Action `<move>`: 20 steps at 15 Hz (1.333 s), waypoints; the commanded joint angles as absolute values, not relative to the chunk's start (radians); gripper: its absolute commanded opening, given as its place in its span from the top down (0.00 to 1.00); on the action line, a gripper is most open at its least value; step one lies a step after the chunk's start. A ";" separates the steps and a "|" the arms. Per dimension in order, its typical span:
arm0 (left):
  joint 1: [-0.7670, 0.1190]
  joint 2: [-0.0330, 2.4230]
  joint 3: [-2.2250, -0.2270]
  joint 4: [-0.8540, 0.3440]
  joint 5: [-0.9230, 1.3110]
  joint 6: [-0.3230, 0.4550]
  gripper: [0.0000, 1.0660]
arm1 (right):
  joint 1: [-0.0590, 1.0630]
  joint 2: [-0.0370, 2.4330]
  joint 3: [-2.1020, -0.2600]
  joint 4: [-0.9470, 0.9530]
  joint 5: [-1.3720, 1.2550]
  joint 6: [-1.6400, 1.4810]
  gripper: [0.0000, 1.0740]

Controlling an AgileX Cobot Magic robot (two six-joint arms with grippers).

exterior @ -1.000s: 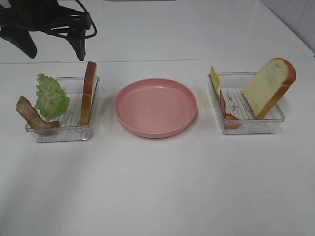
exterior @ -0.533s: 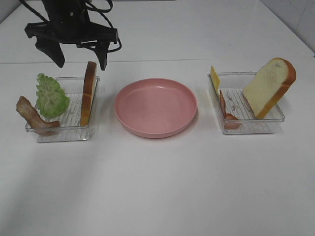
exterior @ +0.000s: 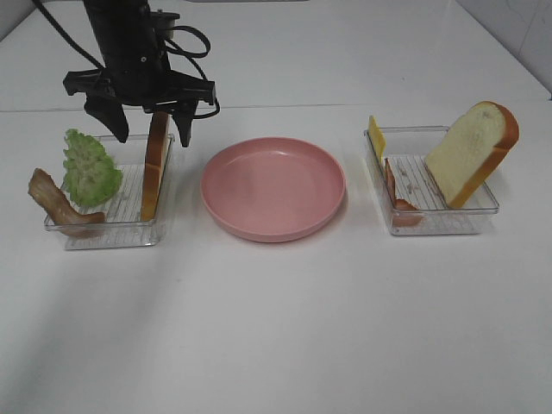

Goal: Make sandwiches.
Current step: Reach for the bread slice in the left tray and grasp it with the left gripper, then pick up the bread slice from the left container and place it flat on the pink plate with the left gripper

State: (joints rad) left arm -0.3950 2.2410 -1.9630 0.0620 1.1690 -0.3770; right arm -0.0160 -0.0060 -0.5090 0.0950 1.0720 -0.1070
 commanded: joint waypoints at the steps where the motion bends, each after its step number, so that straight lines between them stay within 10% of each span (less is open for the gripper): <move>1: -0.400 2.249 -1.964 0.067 1.138 -0.400 0.41 | -0.024 -0.020 -0.507 0.097 1.064 -0.115 0.27; 8: -0.397 2.242 -1.964 0.110 1.127 -0.438 1.00 | -0.024 -0.020 -0.507 0.097 1.064 -0.115 0.27; 15: -0.397 2.024 -1.964 0.045 1.149 -0.397 1.00 | -0.024 -0.020 -0.507 0.097 1.064 -0.115 0.27; 20: -0.311 2.015 -1.964 -0.377 1.014 -0.161 1.00 | -0.024 -0.020 -0.507 0.097 1.064 -0.115 0.27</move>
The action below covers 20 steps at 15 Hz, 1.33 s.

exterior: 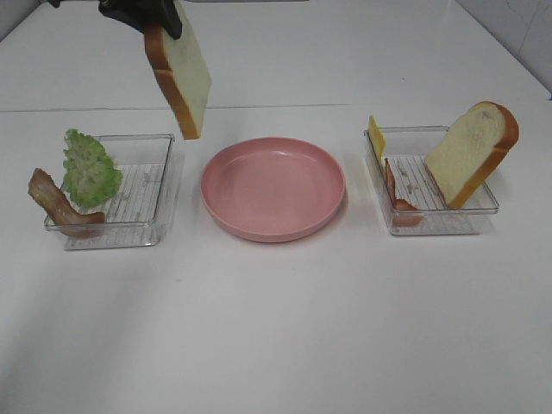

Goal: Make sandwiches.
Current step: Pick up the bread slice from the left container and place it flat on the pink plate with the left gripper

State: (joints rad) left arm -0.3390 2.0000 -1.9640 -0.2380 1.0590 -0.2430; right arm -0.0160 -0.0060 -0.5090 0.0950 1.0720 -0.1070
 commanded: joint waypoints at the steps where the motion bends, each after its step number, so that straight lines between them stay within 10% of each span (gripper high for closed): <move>1: -0.296 2.037 -1.964 -0.465 1.000 -0.097 1.00 | -0.024 -0.020 -0.507 0.097 1.064 -0.115 0.27; 12: -0.292 2.400 -1.964 -1.066 0.963 0.230 1.00 | -0.024 -0.020 -0.507 0.097 1.064 -0.115 0.27; 20: -0.294 2.473 -1.963 -1.078 0.951 0.244 0.93 | -0.024 -0.020 -0.507 0.097 1.064 -0.115 0.27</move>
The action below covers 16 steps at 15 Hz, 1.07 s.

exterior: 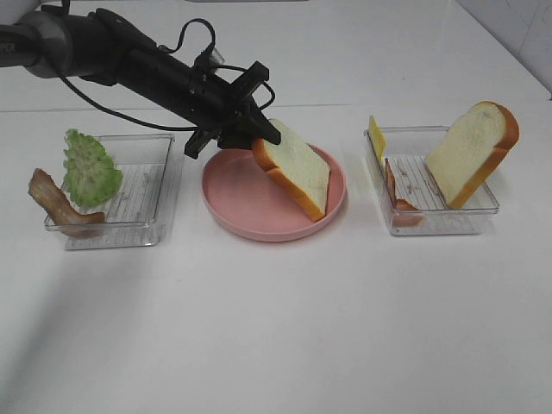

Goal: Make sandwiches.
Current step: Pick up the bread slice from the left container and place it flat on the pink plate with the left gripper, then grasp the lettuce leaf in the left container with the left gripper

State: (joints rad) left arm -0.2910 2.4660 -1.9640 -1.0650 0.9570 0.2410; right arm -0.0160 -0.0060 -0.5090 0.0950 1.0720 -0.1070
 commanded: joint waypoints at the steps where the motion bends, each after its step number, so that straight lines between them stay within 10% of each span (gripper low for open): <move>1: -0.294 2.473 -1.963 -1.078 0.954 0.244 0.88 | -0.024 -0.020 -0.507 0.097 1.064 -0.115 0.27; 6: -0.294 2.463 -1.964 -1.068 0.962 0.257 0.19 | -0.024 -0.020 -0.507 0.097 1.064 -0.115 0.27; 16: -0.293 2.243 -1.964 -0.473 0.976 0.128 0.19 | -0.024 -0.020 -0.507 0.097 1.064 -0.115 0.27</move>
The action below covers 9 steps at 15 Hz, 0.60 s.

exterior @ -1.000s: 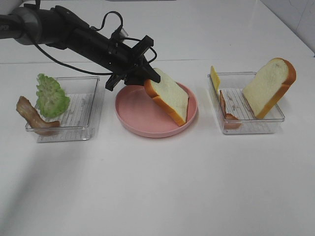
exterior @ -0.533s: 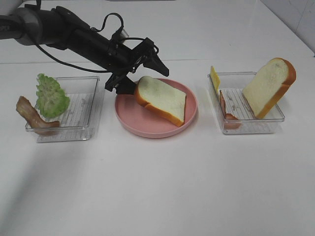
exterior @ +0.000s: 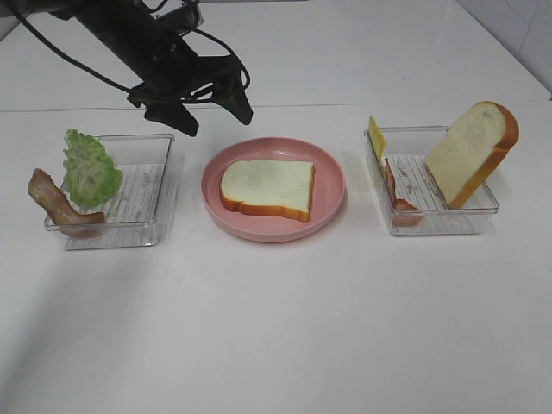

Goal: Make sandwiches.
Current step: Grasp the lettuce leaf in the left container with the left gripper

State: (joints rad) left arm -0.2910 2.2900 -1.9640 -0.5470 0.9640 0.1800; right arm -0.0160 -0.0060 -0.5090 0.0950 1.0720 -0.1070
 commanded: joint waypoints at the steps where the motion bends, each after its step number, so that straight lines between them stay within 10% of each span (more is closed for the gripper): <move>1: -0.293 2.208 -1.964 -0.397 0.985 0.073 0.19 | -0.024 -0.020 -0.507 0.097 1.064 -0.115 0.27; 4: -0.293 2.115 -1.964 -0.096 1.048 -0.141 0.22 | -0.024 -0.020 -0.507 0.097 1.064 -0.115 0.27; 9: -0.281 2.079 -1.964 0.192 1.179 -0.256 0.28 | -0.024 -0.020 -0.507 0.097 1.064 -0.115 0.27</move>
State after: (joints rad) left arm -0.2840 2.0820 -1.9640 0.1710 1.1620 -0.2430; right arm -0.0160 -0.0060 -0.5090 0.0950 1.0720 -0.1070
